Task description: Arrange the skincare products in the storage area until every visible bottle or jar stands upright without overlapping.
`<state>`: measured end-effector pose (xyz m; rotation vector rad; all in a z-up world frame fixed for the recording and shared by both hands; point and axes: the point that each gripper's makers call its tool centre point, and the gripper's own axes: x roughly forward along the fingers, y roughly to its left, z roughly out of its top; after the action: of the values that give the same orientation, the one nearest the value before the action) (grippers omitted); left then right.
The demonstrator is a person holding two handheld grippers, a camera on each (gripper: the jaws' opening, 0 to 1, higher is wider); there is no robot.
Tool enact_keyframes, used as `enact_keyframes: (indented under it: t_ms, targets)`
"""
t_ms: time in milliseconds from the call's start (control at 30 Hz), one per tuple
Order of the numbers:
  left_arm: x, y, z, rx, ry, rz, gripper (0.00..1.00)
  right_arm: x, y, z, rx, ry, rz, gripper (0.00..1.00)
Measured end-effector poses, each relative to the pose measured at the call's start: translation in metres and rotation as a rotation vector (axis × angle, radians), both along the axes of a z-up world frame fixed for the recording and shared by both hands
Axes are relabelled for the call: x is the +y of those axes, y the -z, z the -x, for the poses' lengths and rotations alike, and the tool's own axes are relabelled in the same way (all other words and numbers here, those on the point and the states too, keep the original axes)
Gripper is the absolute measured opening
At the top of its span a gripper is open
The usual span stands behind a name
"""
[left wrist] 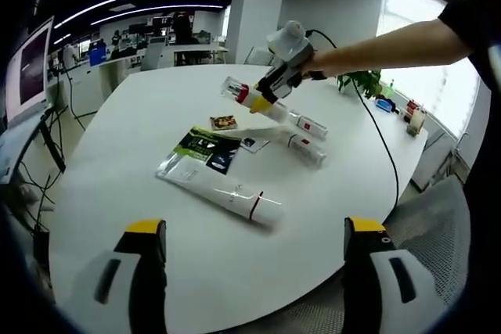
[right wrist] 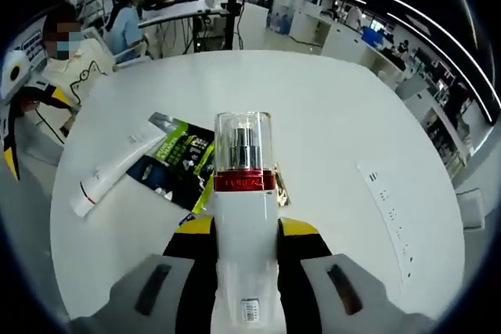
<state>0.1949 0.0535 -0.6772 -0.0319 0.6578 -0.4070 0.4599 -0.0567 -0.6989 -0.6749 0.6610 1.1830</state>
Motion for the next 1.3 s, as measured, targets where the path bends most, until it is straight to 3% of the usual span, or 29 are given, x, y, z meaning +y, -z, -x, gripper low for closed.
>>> enact_keyframes:
  t_ms: [267,500,600,967,1067,1300]
  targets:
    - [-0.001,-0.010,-0.002,-0.023,0.004,-0.003,0.88,-0.010,-0.019,0.013,-0.022,0.041,-0.065,0.28]
    - [-0.006,-0.032,-0.011,-0.067,0.007,0.029,0.86,-0.014,-0.047,0.031,-0.090,0.079,-0.140,0.28]
    - [-0.008,-0.038,-0.014,-0.089,0.027,-0.001,0.85,-0.011,-0.061,0.047,-0.100,0.103,-0.200,0.28]
    - [-0.018,-0.066,-0.016,-0.149,0.063,0.021,0.82,-0.007,-0.086,0.102,-0.158,0.150,-0.286,0.28]
    - [-0.023,-0.075,-0.017,-0.163,0.067,0.065,0.81,-0.007,-0.093,0.111,-0.194,0.171,-0.303,0.28]
    - [-0.031,-0.086,-0.018,-0.183,0.097,0.086,0.79,-0.008,-0.109,0.144,-0.246,0.220,-0.355,0.28]
